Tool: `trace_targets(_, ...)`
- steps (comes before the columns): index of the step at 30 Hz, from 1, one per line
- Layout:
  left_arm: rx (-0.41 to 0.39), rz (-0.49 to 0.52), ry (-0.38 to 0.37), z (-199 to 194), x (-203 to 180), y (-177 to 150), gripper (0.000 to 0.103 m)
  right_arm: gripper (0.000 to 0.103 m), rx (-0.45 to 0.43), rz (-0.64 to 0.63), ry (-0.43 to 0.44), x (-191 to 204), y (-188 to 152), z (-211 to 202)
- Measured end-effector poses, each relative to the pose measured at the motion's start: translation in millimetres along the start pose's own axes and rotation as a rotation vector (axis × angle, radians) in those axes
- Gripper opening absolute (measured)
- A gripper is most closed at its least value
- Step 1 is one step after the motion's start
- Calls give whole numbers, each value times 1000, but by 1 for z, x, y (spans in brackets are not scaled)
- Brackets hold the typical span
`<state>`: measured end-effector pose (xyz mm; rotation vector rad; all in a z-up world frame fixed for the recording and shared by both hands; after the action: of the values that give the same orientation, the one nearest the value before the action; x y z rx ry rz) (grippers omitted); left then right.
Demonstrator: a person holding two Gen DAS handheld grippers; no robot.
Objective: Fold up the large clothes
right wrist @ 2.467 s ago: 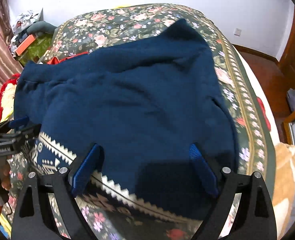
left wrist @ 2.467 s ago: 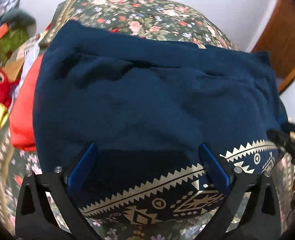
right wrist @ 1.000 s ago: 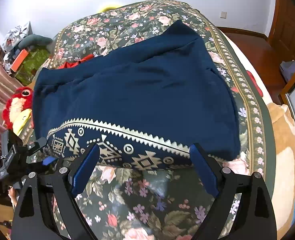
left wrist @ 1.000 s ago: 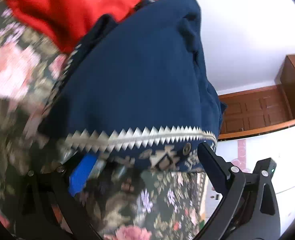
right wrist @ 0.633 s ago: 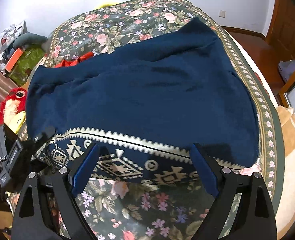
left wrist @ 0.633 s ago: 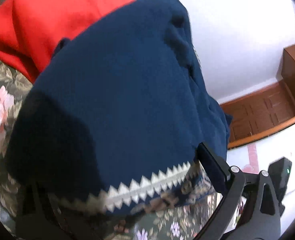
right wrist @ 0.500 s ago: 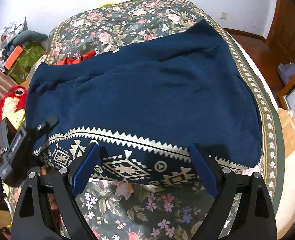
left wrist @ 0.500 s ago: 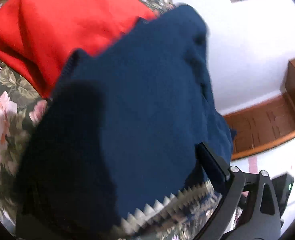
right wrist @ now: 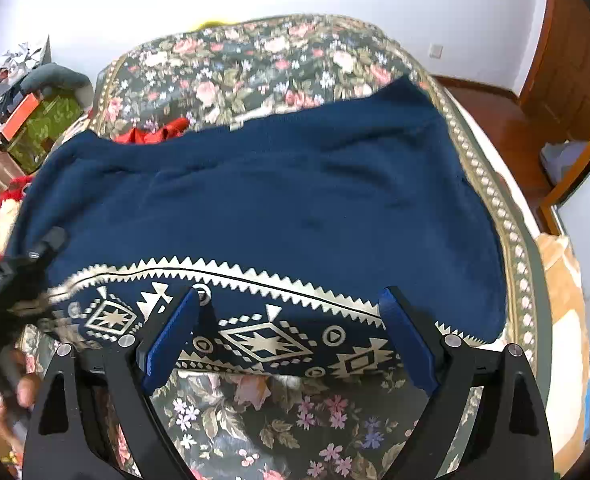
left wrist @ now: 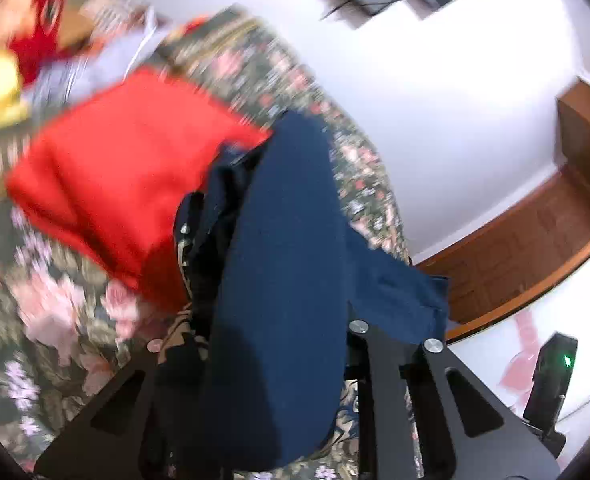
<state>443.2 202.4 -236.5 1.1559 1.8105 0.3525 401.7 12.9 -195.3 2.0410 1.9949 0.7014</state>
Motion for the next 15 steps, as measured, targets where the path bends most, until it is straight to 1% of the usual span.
trace_targets(1, -18, 31, 1, -8, -12, 5, 18, 90, -15, -7, -2, 2, 2, -2)
trace_targets(2, -32, 42, -2, -25, -7, 12, 17, 90, -30, -15, -3, 3, 3, -5)
trace_targets(4, -87, 56, -7, -47, -22, 21, 16, 90, -54, -36, -1, 7, 8, -10)
trace_targets(5, -106, 59, -5, -66, -19, 17, 15, 90, -62, -44, 9, 9, 10, -13)
trace_targets(7, -172, 84, 18, -91, -25, 26, 15, 90, -74, -59, 41, 14, 13, -18)
trace_targets(9, -200, 114, 41, -111, -30, 26, 15, 90, -67, -91, 76, 23, 16, -18)
trace_targets(10, -205, 126, 53, -114, -33, 28, 15, 90, -57, -114, 88, 28, 15, -15)
trace_targets(11, -204, 132, 57, -123, -25, 25, 15, 90, -51, -135, 94, 34, 13, -11)
trace_targets(12, -198, 140, 77, -124, -25, 26, 15, 90, -44, -150, 99, 38, 12, -8)
trace_targets(15, -169, 157, 115, -117, -26, 24, 14, 90, 31, -224, 144, 56, -6, 16)
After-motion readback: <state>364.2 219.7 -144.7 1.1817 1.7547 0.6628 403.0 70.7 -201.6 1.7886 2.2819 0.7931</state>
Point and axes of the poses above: each gripper's, at about its wrist camera, not at the fingertips, and z roughly the way its jaws point, x to its left, y to its top, the point moved 3 cm from there along z, roughly the way its jaws point, and after that the axes turned 11 degrees about z, right-handed, at the moved point
